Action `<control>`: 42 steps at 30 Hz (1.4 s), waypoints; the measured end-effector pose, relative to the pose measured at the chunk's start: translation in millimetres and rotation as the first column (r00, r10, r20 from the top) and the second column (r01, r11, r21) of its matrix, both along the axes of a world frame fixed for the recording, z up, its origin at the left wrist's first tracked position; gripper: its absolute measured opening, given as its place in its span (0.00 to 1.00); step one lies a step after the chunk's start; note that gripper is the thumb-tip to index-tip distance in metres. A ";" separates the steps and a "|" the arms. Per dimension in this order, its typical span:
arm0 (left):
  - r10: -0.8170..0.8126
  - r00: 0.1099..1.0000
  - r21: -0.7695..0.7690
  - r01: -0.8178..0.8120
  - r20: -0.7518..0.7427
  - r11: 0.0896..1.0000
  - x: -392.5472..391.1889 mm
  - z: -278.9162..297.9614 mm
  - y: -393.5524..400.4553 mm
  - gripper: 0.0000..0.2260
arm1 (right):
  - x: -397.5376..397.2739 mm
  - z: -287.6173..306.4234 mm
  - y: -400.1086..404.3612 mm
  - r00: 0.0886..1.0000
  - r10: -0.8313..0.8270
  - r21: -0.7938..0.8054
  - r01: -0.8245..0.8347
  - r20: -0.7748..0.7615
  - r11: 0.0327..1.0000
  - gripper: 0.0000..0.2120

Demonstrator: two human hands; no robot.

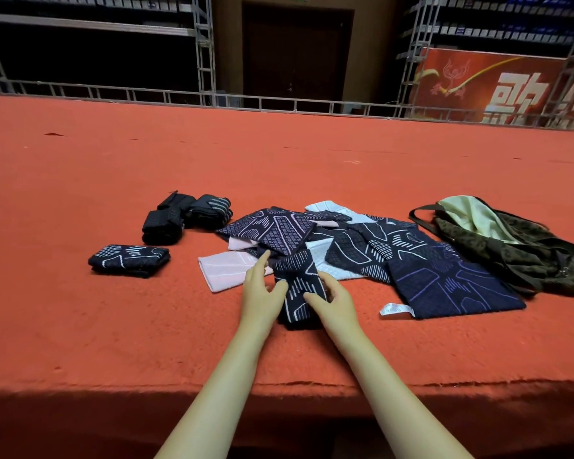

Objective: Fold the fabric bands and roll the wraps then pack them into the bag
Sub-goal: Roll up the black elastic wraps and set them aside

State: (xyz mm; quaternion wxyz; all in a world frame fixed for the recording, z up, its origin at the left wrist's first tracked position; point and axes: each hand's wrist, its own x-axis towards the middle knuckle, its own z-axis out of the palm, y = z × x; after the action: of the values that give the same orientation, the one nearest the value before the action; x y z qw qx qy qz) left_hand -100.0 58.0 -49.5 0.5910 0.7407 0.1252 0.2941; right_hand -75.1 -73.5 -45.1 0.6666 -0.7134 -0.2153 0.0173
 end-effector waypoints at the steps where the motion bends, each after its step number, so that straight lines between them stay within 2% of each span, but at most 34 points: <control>1: -0.026 0.999 -0.087 0.029 0.028 0.996 -1.7 2.8 -0.5 0.29 | -2.0 1.9 -0.8 0.999 0.030 0.045 -0.029 -0.023 0.999 0.16; 3: -0.119 0.992 -0.244 0.127 0.044 0.961 -6.3 8.6 -0.9 0.27 | -5.5 4.1 -3.4 0.992 0.102 0.082 -0.096 -0.071 0.992 0.17; 4: -0.176 0.984 -0.267 0.178 0.032 0.947 -9.3 10.6 0.7 0.25 | -6.6 4.5 -4.6 0.986 0.141 0.091 -0.133 -0.089 0.987 0.17; 7: -0.310 0.951 -0.123 0.307 -0.009 0.944 -22.3 12.0 14.6 0.17 | -7.1 5.5 -6.4 0.980 0.156 0.083 -0.146 -0.126 0.986 0.15; 9: -0.301 0.953 -0.002 0.301 -0.048 0.954 -32.2 10.0 29.1 0.16 | -5.0 4.3 -3.1 0.989 0.077 0.077 -0.068 -0.124 0.995 0.14; 12: -0.177 0.984 0.063 0.178 -0.034 0.982 -46.4 9.5 53.6 0.17 | -7.5 2.8 15.2 0.987 -0.018 0.122 0.038 -0.160 0.992 0.15; 16: 0.006 0.997 0.046 -0.009 0.071 0.999 -57.7 22.2 90.1 0.17 | -16.4 8.0 67.4 0.966 0.155 0.048 -0.148 -0.206 0.988 0.20; 18: 0.101 0.991 0.098 -0.109 0.086 0.989 -60.9 31.3 115.1 0.17 | -14.4 13.5 102.6 0.969 0.162 0.010 -0.163 -0.183 0.986 0.23; 20: 0.215 0.975 0.230 -0.223 0.062 0.947 -63.2 38.8 144.3 0.18 | -10.9 22.3 138.7 0.976 0.151 -0.028 -0.158 -0.159 0.987 0.26; 23: 0.334 0.941 0.396 -0.324 0.047 0.859 -66.3 52.5 189.8 0.23 | -7.6 39.0 197.5 0.980 0.170 -0.041 -0.175 -0.102 0.984 0.23; 26: 0.412 0.910 0.424 -0.393 0.050 0.816 -69.4 65.8 229.1 0.26 | -4.3 54.2 248.5 0.982 0.186 -0.044 -0.187 -0.038 0.981 0.23; 29: 0.469 0.883 0.428 -0.430 0.017 0.795 -64.5 61.6 262.6 0.28 | 1.0 58.5 286.2 0.984 0.180 -0.133 -0.180 -0.008 0.975 0.25; 31: 0.471 0.882 0.430 -0.411 -0.036 0.804 -60.1 50.2 282.0 0.27 | 5.7 50.2 304.8 0.984 0.175 -0.229 -0.166 0.021 0.959 0.27; 33: 0.474 0.860 0.515 -0.324 -0.190 0.794 -55.8 31.2 297.5 0.24 | 9.9 33.1 316.0 0.983 0.172 -0.389 -0.134 0.065 0.912 0.27; 35: 0.518 0.736 0.634 -0.158 -0.436 0.757 -55.1 14.6 303.1 0.20 | 13.2 16.2 316.2 0.980 0.149 -0.548 -0.054 0.131 0.834 0.25; 36: 0.525 0.680 0.647 -0.098 -0.511 0.756 -55.7 11.1 302.2 0.19 | 15.3 9.6 313.9 0.980 0.133 -0.579 -0.021 0.151 0.815 0.24; 38: 0.539 0.665 0.685 -0.055 -0.517 0.726 -54.4 10.6 301.7 0.19 | 19.4 4.5 307.4 0.979 0.134 -0.582 -0.021 0.152 0.813 0.23; 40: 0.578 0.672 0.769 -0.020 -0.462 0.639 -53.5 18.1 299.7 0.19 | 23.4 4.4 296.5 0.966 0.196 -0.595 -0.060 0.167 0.802 0.21; 42: 0.600 0.704 0.824 -0.037 -0.380 0.566 -52.8 25.7 293.0 0.18 | 28.3 6.0 276.0 0.934 0.256 -0.588 -0.064 0.250 0.806 0.18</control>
State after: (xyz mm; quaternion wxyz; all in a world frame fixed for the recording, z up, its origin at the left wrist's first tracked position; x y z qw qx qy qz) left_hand -152.8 350.9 -23.8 0.0724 0.9311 0.3182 0.1631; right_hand -46.8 202.4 -39.1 0.3748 -0.8520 -0.3647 0.0228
